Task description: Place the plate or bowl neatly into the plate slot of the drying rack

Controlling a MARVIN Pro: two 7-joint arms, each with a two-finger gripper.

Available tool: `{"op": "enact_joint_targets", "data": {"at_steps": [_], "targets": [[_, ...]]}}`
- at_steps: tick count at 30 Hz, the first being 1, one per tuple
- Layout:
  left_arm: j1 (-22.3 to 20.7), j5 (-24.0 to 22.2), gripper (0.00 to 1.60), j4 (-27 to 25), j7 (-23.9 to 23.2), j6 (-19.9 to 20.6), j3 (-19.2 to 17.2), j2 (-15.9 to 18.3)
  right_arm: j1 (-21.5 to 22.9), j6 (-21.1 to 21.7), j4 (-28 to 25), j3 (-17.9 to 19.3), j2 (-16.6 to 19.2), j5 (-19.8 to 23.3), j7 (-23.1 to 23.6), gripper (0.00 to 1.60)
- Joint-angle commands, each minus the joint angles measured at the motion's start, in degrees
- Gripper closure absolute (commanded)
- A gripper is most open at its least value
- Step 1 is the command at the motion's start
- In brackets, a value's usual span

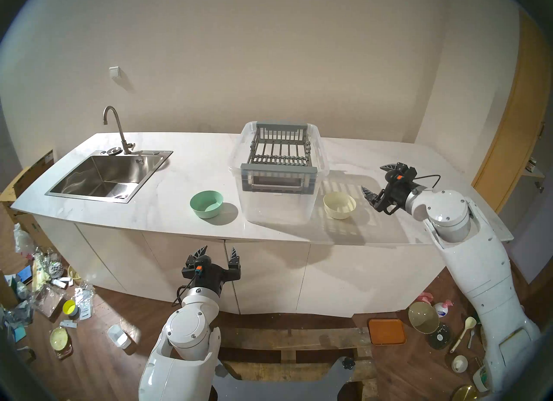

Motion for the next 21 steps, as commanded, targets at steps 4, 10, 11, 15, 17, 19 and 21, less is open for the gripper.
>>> {"op": "enact_joint_targets", "data": {"at_steps": [4, 10, 11, 15, 17, 19, 21], "targets": [[-0.27, -0.11, 0.0, -1.5, -0.26, -0.19, 0.14, 0.04, 4.46, 1.88, 1.27, -4.61, 3.42, -1.42, 4.59, 0.0], [-0.28, -0.1, 0.0, -1.49, -0.25, -0.2, 0.14, 0.04, 8.66, 0.64, 3.45, -9.22, 6.87, -2.54, 6.46, 0.0], [-0.29, -0.1, 0.0, -1.47, -0.24, -0.21, 0.14, 0.03, 9.89, 0.29, 3.81, -10.07, 7.86, -2.54, 7.01, 0.0], [-0.29, -0.1, 0.0, -1.46, -0.24, -0.22, 0.14, 0.03, 11.18, 0.15, 4.21, -10.52, 8.7, -2.53, 8.29, 0.0], [-0.3, -0.09, 0.0, -1.46, -0.23, -0.22, 0.14, 0.03, 11.83, 0.06, 4.38, -10.63, 9.06, -2.59, 9.2, 0.0], [-0.3, -0.09, 0.0, -1.44, -0.23, -0.23, 0.14, 0.03, 13.04, -0.08, 4.35, -11.07, 9.76, -2.51, 11.58, 0.0], [-0.3, -0.09, 0.0, -1.44, -0.23, -0.23, 0.14, 0.03, 13.39, -0.06, 4.32, -11.24, 9.88, -2.64, 12.22, 0.0]]}}
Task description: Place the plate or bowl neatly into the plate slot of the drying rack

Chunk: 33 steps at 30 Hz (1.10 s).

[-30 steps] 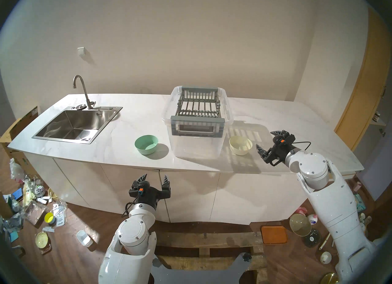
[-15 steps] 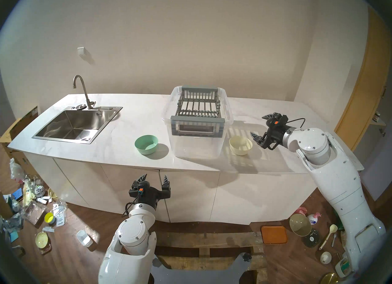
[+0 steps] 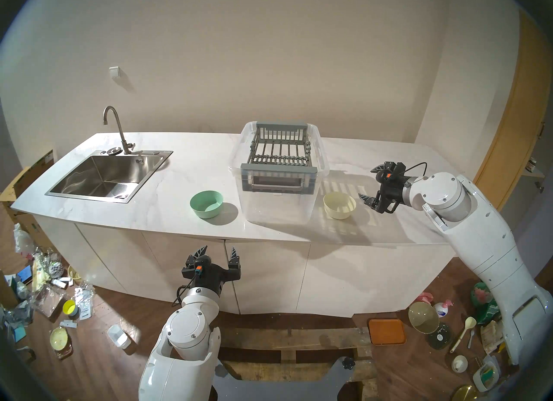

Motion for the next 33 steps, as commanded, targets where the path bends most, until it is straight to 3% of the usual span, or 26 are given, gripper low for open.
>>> {"op": "enact_joint_targets", "data": {"at_steps": [1, 10, 22, 33], "targets": [[-0.3, -0.09, 0.0, -1.46, -0.23, -0.24, 0.14, 0.03, 3.52, -0.69, -0.87, -0.22, 1.71, -0.07, 3.72, 0.0], [-0.3, -0.1, 0.0, -1.46, -0.22, -0.23, 0.14, 0.04, 9.26, -1.67, -1.43, -4.88, 2.59, -3.6, 12.85, 0.0], [-0.27, -0.12, 0.0, -1.52, -0.24, -0.19, 0.14, 0.05, 16.04, -2.58, -0.14, -12.54, 3.61, -5.4, 16.91, 0.0], [-0.27, -0.11, 0.0, -1.51, -0.24, -0.2, 0.14, 0.05, 16.15, -3.39, 0.71, -13.12, 5.37, -5.05, 19.19, 0.0]]}}
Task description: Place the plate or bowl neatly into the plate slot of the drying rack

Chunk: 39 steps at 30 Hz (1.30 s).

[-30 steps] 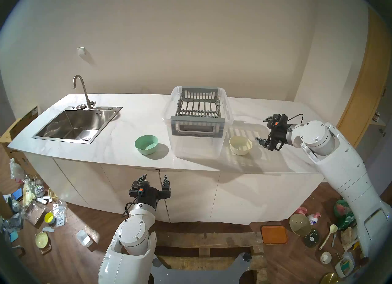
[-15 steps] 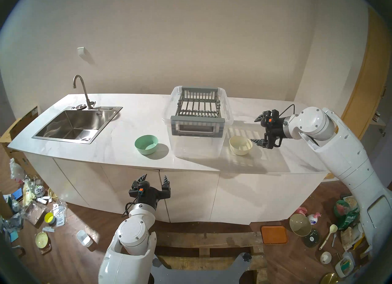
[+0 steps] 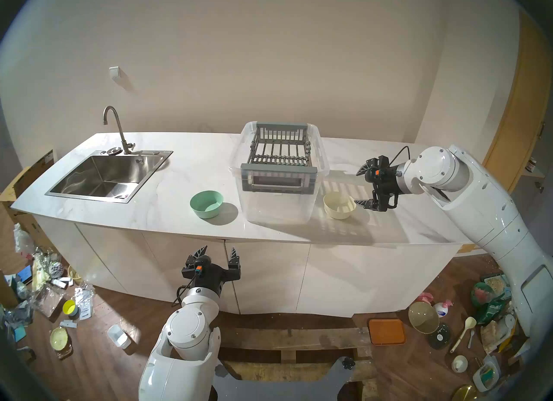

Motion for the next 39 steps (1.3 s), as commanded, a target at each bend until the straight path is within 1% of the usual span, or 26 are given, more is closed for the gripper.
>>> {"op": "enact_joint_targets", "data": {"at_steps": [1, 5, 9, 19, 24, 39], "targets": [[-0.28, -0.11, 0.0, -1.5, -0.26, -0.21, 0.14, 0.04, 0.86, -0.9, -0.4, 0.87, 1.1, 0.42, 0.79, 0.0], [-0.28, -0.11, 0.0, -1.5, -0.27, -0.2, 0.14, 0.04, 0.89, -1.11, -0.28, 0.49, 0.0, 0.39, 1.13, 0.0], [-0.28, -0.11, 0.0, -1.5, -0.26, -0.2, 0.14, 0.04, 1.52, -1.74, 0.95, -0.58, -1.58, -0.22, 1.43, 0.0], [-0.29, -0.11, 0.0, -1.49, -0.26, -0.21, 0.14, 0.04, 2.61, -4.06, 6.05, -2.27, -5.33, -1.19, 1.08, 0.0], [-0.29, -0.11, 0.0, -1.49, -0.26, -0.21, 0.14, 0.04, 2.88, -5.58, 9.5, -2.96, -7.05, -1.38, 0.69, 0.0], [-0.29, -0.11, 0.0, -1.48, -0.25, -0.22, 0.14, 0.04, 3.67, -8.31, 15.38, -3.57, -10.46, -1.35, -0.13, 0.0]]}}
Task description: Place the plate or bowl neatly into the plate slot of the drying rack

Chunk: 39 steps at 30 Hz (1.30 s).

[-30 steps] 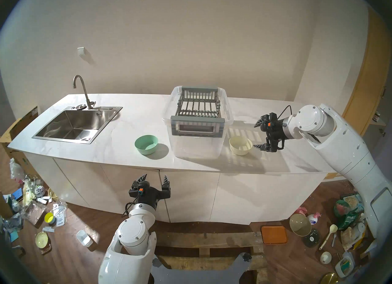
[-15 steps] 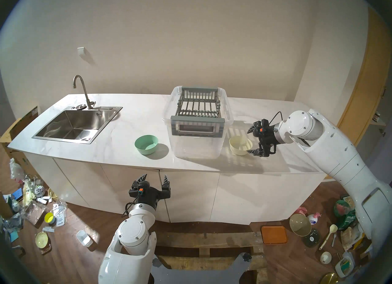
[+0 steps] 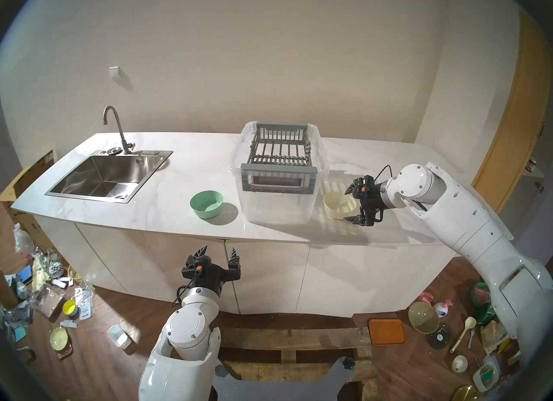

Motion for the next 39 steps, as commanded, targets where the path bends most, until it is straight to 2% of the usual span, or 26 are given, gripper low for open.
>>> {"op": "enact_joint_targets", "data": {"at_steps": [1, 14, 39], "targets": [[-0.3, -0.11, 0.0, -1.5, -0.26, -0.23, 0.14, 0.03, 2.05, -1.73, 1.32, 0.53, -1.54, 0.14, -0.63, 0.0], [-0.29, -0.11, 0.0, -1.5, -0.26, -0.23, 0.14, 0.03, 3.62, -4.25, 6.5, -0.21, -3.8, 0.04, -0.29, 0.0], [-0.3, -0.11, 0.0, -1.49, -0.25, -0.23, 0.15, 0.03, 5.33, -7.0, 11.32, -1.13, -4.76, -0.24, 1.55, 0.0]]}}
